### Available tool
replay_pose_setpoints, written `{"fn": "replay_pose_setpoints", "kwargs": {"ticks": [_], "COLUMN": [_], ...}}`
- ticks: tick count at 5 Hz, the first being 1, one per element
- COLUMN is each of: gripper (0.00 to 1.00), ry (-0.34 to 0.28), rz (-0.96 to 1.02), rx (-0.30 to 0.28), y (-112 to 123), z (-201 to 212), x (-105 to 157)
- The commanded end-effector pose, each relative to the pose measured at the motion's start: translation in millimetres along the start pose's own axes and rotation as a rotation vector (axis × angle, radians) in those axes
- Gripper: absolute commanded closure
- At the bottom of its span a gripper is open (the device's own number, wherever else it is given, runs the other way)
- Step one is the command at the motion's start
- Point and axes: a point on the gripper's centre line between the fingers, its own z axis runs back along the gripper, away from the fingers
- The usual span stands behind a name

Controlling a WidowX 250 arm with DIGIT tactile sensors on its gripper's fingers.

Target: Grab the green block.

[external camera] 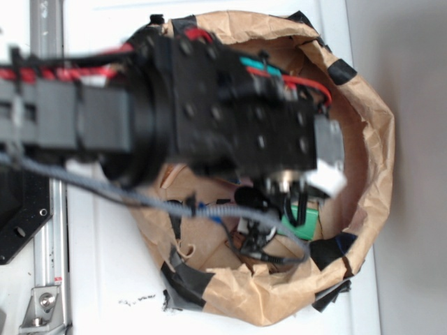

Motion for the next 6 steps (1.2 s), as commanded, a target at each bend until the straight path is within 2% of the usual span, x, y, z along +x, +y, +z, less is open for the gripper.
{"fn": "replay_pose_setpoints", "kwargs": {"ticks": [1, 2, 4, 5, 6], "gripper": [0.00, 0.00, 0.00, 1.00, 1.00], "ry": [-0.050, -0.021, 0.005, 0.056, 0.103], "rz": [-0.029, 0.020, 0.085, 0.210, 0.330], "rx": [-0.024, -0.001, -0.019, -0.046, -0.065], "y": [-32.4, -30.6, -21.4, -15.5, -15.5], "z": [-2.7, -23.7, -43.0, -44.4, -38.5], "x": [19.5, 23.8, 31.4, 15.6, 6.0]}}
